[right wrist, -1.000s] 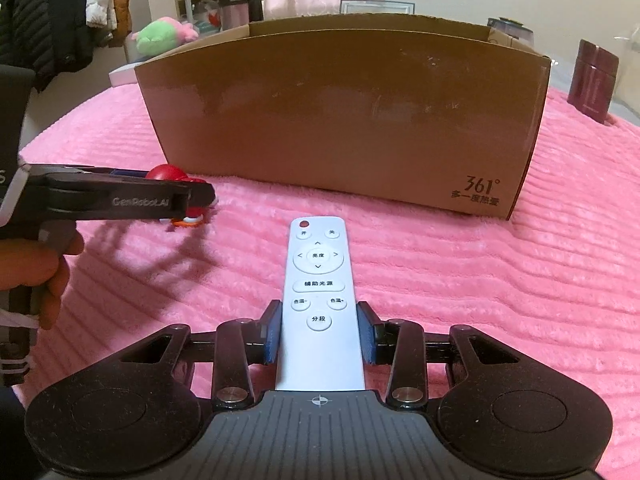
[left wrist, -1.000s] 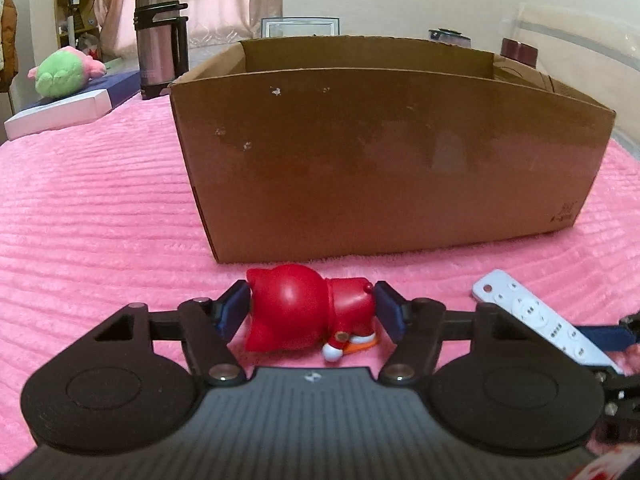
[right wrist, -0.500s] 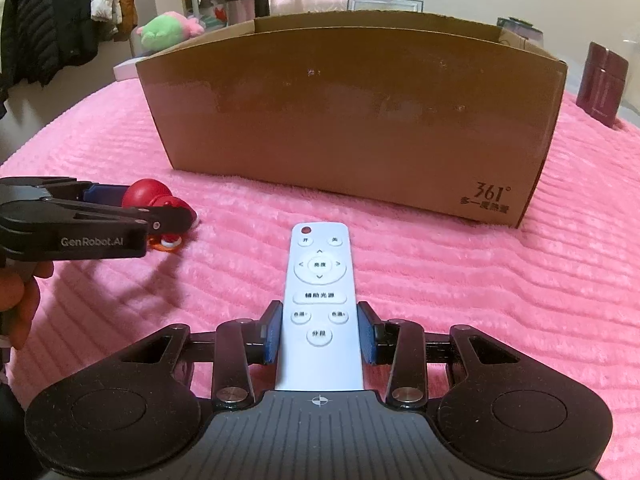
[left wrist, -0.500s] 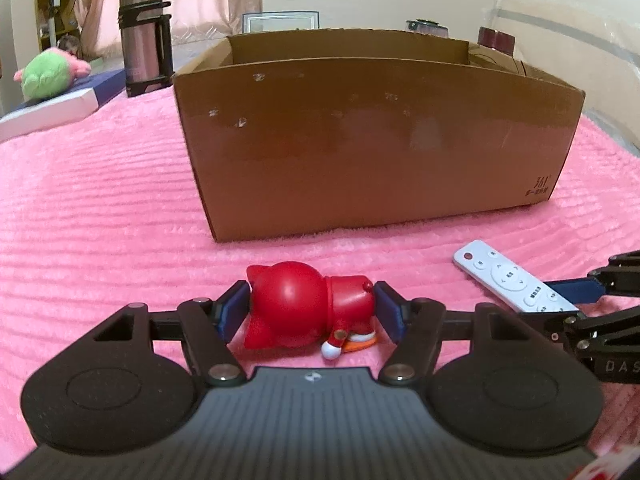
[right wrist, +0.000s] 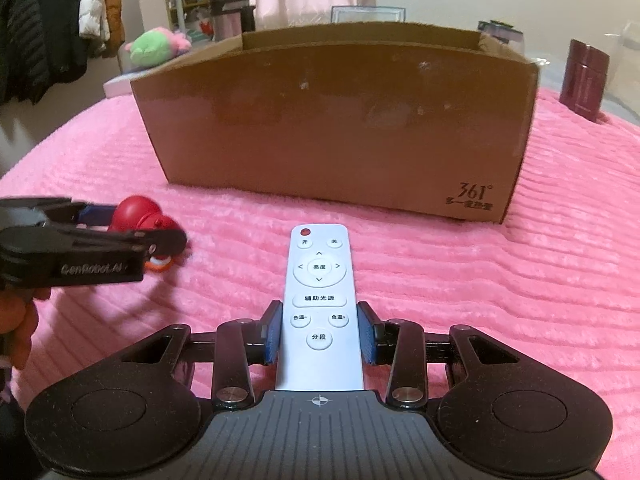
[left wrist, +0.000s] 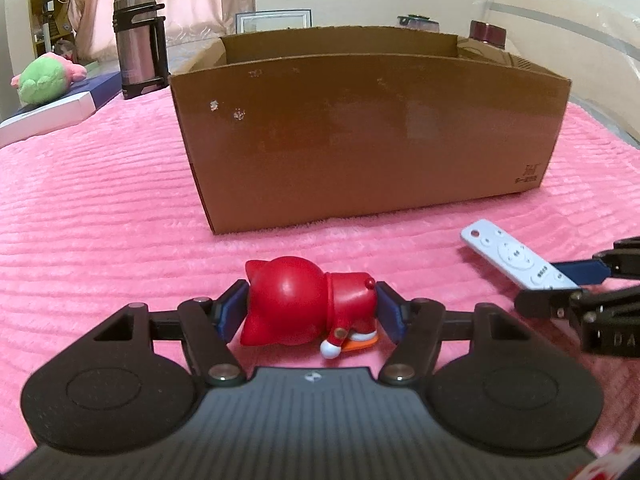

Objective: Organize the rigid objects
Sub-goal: 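Carry the red figure into the box with the left tool while the right tool carries the remote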

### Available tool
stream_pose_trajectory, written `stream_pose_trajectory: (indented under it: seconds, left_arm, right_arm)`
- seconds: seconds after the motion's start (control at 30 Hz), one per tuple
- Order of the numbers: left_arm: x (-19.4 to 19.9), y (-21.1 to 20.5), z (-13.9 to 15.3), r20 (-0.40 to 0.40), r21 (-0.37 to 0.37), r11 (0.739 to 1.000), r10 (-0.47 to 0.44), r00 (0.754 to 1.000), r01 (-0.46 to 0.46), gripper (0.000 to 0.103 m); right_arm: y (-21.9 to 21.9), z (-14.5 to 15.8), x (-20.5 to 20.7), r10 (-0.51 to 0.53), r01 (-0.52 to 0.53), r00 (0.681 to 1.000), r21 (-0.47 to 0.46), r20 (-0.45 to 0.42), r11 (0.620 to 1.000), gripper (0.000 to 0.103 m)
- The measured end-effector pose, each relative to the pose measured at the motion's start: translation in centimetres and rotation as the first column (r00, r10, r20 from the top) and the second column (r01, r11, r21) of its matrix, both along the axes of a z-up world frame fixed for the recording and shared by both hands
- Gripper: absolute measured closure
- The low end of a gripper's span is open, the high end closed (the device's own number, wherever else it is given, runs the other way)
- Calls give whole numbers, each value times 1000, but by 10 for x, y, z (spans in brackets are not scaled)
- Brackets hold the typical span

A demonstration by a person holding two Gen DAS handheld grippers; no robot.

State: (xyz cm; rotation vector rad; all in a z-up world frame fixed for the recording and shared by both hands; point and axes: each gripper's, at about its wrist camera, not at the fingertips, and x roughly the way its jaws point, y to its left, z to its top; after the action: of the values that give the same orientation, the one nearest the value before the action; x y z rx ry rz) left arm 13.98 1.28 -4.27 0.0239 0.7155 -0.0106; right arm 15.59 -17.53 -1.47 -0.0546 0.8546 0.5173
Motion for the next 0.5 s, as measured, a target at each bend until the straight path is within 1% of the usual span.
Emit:
stream_pose_trajectory:
  seconds: [0.23,0.5]
  left_arm:
    - [-26,0,15,15,-16,1000,-13,1000,13,40]
    - [-46,0,35,37,-33,999,-22,999,23,40]
  right_arm:
    - [-13,16,-13,-49,49,999,45,10,998,68]
    - [-14,37,-29,-67,64,997,69,37,996,68]
